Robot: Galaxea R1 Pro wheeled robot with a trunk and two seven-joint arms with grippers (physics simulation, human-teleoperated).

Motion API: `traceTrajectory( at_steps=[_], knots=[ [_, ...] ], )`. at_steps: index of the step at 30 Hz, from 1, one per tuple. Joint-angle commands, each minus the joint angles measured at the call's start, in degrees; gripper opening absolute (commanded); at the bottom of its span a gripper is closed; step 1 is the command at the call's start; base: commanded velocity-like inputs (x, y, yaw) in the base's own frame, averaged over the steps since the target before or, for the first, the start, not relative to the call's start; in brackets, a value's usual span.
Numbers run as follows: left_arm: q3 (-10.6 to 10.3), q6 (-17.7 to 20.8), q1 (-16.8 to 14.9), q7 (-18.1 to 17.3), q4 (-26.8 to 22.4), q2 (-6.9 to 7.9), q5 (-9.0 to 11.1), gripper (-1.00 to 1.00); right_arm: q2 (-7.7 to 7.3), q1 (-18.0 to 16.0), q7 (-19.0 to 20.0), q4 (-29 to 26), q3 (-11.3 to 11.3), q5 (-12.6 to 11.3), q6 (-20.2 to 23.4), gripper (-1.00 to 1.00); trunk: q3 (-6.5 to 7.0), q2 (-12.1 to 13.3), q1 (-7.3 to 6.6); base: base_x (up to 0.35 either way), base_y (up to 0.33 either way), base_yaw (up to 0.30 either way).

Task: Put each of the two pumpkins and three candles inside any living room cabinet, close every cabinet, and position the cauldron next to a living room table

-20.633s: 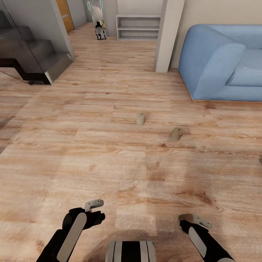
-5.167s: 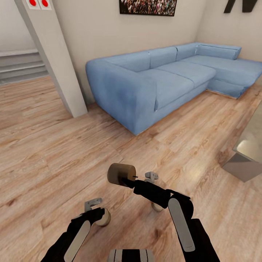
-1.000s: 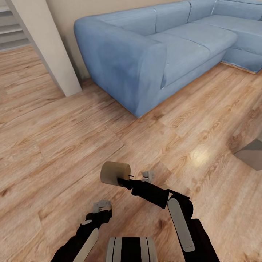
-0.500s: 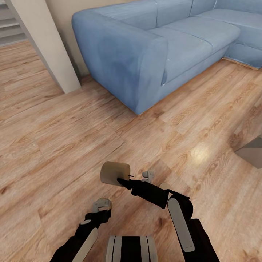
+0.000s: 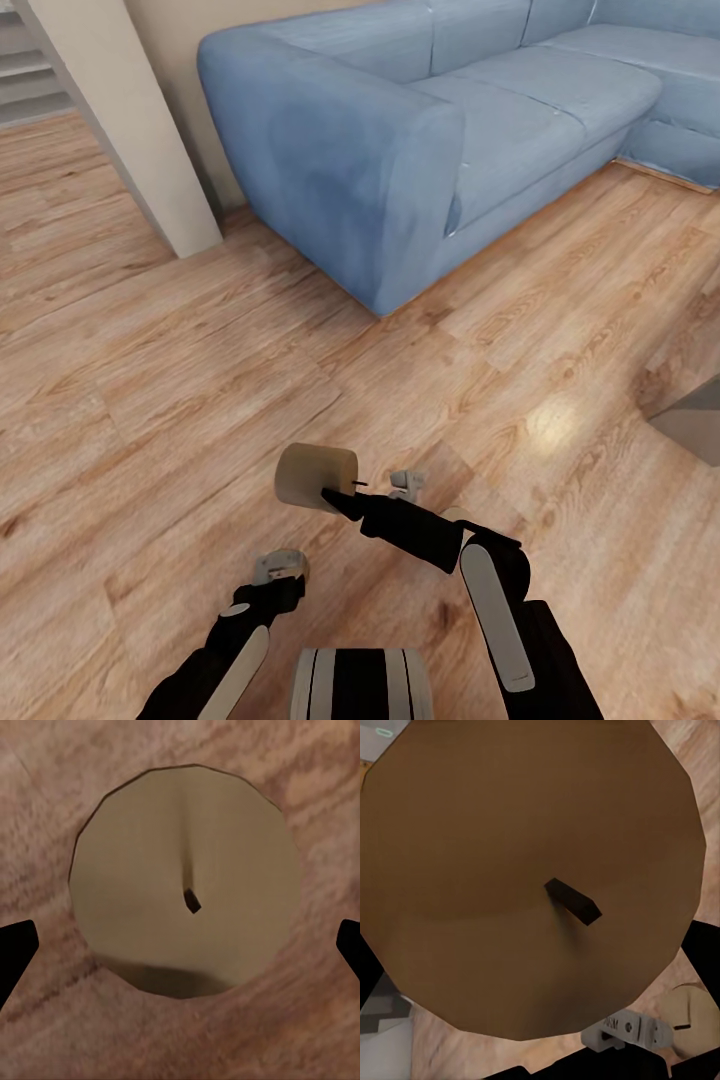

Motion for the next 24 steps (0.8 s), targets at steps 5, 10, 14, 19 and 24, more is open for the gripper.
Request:
traceTrajectory(
  at_steps=[5,10,14,19,24],
  knots=[
    [-0.2,0.1,0.0,0.5,-0.1,0.09,0.5,1.00,0.03,0.0,0.2,0.0,-0.1,0.0,0.3,-1.00,-0.03,0.0,-0.01,0.011,0.016,0.000],
    [-0.3,0.1,0.0,0.5,-0.1,0.07,0.5,1.00,0.03,0.0,0.2,0.0,-0.1,0.0,0.3,-1.00,-0.03,0.0,-0.01,0.066,0.075,0.000],
    [-0.2,0.1,0.0,0.5,-0.1,0.07,0.6,1.00,0.03,0.0,0.2,0.0,-0.1,0.0,0.3,-1.00,-0.03,0.0,-0.01,0.051,0.036,0.000],
    [-0.3,0.1,0.0,0.5,-0.1,0.01,0.5,1.00,0.03,0.0,0.2,0.0,-0.1,0.0,0.3,-1.00,-0.03,0.0,-0.01,0.016,0.012,0.000],
    [-0.4,0.1,0.0,0.5,-0.1,0.00,0.5,1.00,0.03,0.0,0.2,0.0,-0.1,0.0,0.3,-1.00,-0.03,0.0,-0.01,0.001,0.001,0.000]
  ],
)
